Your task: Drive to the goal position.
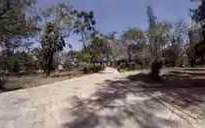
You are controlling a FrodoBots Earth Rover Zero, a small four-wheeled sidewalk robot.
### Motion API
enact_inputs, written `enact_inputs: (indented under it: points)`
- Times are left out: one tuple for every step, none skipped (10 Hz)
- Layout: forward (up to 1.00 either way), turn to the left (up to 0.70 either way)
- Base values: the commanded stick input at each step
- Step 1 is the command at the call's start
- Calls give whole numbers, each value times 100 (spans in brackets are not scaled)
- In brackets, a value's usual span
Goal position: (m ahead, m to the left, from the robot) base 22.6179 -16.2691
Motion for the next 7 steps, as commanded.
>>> enact_inputs:
  points:
    - [100, 0]
    - [100, 0]
    - [100, 0]
    - [100, -10]
    - [100, -31]
    - [100, -40]
    - [100, -40]
